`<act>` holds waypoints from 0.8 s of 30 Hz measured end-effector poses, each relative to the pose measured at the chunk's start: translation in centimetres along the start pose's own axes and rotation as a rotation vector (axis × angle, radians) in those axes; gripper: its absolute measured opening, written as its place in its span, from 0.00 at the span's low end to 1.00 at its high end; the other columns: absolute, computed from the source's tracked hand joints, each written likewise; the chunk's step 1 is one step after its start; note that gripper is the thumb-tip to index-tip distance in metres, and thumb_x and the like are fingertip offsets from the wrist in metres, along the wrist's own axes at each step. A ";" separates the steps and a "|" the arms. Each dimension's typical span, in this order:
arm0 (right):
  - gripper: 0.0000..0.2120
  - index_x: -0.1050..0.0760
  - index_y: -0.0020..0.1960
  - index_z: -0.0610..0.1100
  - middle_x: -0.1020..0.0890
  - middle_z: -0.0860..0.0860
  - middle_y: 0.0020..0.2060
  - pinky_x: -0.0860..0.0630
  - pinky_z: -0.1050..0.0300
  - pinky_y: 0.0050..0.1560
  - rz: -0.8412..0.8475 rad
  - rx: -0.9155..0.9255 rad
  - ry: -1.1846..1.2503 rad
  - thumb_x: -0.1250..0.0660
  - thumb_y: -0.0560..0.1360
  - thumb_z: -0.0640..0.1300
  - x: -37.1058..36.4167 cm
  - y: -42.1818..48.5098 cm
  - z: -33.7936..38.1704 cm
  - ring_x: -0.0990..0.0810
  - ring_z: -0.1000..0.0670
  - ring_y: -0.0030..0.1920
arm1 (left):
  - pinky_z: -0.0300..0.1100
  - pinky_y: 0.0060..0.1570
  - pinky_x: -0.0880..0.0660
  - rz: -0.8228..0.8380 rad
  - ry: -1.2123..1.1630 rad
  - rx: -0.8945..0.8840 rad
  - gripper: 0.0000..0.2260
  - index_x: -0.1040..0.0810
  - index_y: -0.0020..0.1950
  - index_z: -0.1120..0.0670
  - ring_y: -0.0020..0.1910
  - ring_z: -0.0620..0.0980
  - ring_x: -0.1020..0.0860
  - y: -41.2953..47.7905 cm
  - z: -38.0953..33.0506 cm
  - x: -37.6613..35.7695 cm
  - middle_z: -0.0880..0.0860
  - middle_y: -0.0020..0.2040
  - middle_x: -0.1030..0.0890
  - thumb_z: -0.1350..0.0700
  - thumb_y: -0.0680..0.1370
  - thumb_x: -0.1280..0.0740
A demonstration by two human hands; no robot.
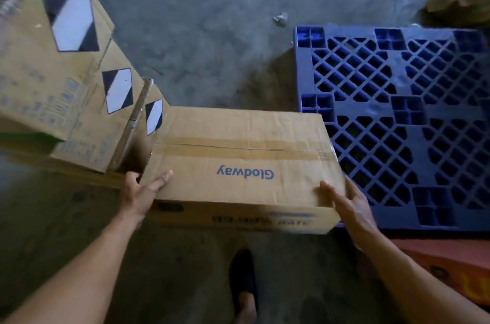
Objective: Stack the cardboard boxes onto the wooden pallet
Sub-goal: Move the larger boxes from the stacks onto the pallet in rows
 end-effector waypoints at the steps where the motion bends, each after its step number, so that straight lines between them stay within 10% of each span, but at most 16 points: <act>1: 0.44 0.38 0.76 0.56 0.21 0.51 0.56 0.19 0.51 0.45 -0.005 0.013 0.017 0.27 0.65 0.66 1.1 -0.8 0.3 0.16 0.48 0.49 | 0.45 0.44 0.26 0.002 -0.035 0.003 0.44 0.32 0.63 0.57 0.53 0.56 0.24 -1.7 0.1 0.3 0.54 0.54 0.24 0.35 0.57 0.21; 5: 0.46 0.39 0.77 0.55 0.24 0.49 0.59 0.19 0.45 0.52 0.011 0.079 0.045 0.27 0.65 0.66 4.7 -5.4 0.7 0.18 0.47 0.51 | 0.45 0.60 0.29 0.037 -0.151 -0.035 0.47 0.36 0.78 0.53 0.64 0.54 0.26 -10.1 1.2 1.8 0.56 0.68 0.25 0.41 0.64 0.20; 12: 0.41 0.33 0.75 0.52 0.25 0.44 0.67 0.26 0.38 0.65 0.109 0.258 0.090 0.25 0.67 0.64 10.2 -16.0 0.1 0.22 0.42 0.61 | 0.37 0.49 0.29 -0.026 -0.343 -0.129 0.41 0.40 0.79 0.48 0.58 0.48 0.27 -28.1 4.7 7.4 0.52 0.67 0.25 0.48 0.70 0.24; 16: 0.27 0.25 0.62 0.61 0.19 0.51 0.56 0.23 0.42 0.58 0.221 0.405 0.065 0.27 0.65 0.65 11.4 -23.9 1.1 0.20 0.46 0.54 | 0.58 0.68 0.36 -0.065 -0.487 -0.091 0.50 0.45 0.80 0.42 0.69 0.57 0.31 -38.6 9.0 11.8 0.54 0.73 0.31 0.40 0.63 0.23; 24: 0.35 0.33 0.73 0.54 0.26 0.50 0.58 0.27 0.40 0.64 0.441 0.666 -0.041 0.29 0.69 0.63 6.1 -39.4 5.6 0.25 0.47 0.54 | 0.65 0.65 0.32 -0.351 -0.690 -0.138 0.55 0.42 0.79 0.43 0.67 0.58 0.28 -53.4 17.5 24.6 0.54 0.73 0.29 0.39 0.57 0.19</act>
Point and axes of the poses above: each hand's wrist, its own y-axis towards the middle knuckle, its own x-axis out of the back of the hand, z = x × y, the point moved 6 cm from there along y, towards the middle knuckle
